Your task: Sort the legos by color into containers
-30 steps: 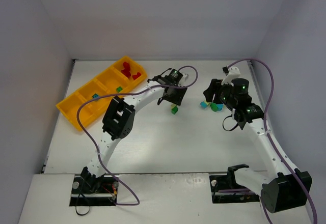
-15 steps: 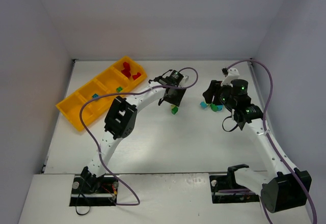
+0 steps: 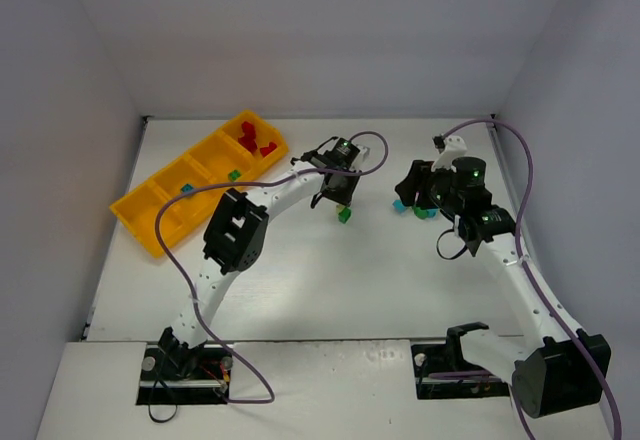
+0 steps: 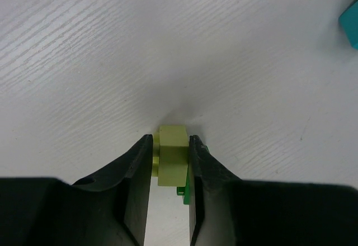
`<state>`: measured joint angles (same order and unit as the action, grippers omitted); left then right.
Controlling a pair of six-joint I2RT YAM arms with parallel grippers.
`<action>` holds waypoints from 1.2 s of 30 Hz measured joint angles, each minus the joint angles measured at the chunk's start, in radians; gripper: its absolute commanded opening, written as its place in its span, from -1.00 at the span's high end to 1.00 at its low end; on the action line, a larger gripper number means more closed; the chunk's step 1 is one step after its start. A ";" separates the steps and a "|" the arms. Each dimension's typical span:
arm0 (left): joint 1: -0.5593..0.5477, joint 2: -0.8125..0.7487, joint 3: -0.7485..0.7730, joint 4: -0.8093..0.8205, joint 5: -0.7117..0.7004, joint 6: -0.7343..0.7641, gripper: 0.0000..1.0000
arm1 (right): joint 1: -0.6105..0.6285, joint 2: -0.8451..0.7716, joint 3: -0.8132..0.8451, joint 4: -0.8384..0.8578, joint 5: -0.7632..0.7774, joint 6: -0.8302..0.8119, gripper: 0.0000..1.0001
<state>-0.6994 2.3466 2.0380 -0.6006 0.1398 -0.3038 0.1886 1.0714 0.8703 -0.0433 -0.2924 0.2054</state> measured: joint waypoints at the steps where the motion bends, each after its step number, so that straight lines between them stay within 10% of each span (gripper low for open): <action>1: 0.000 -0.008 -0.011 0.007 -0.002 -0.001 1.00 | 0.000 0.000 0.000 0.000 -0.012 0.000 0.01; 36: -0.035 -0.573 -0.515 0.523 0.022 -0.050 1.00 | 0.001 0.158 0.018 0.208 -0.429 0.239 -0.33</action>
<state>-0.7349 1.7733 1.5230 -0.0772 0.1619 -0.3534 0.1898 1.2293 0.8886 0.1642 -0.7216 0.4446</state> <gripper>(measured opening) 0.211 0.654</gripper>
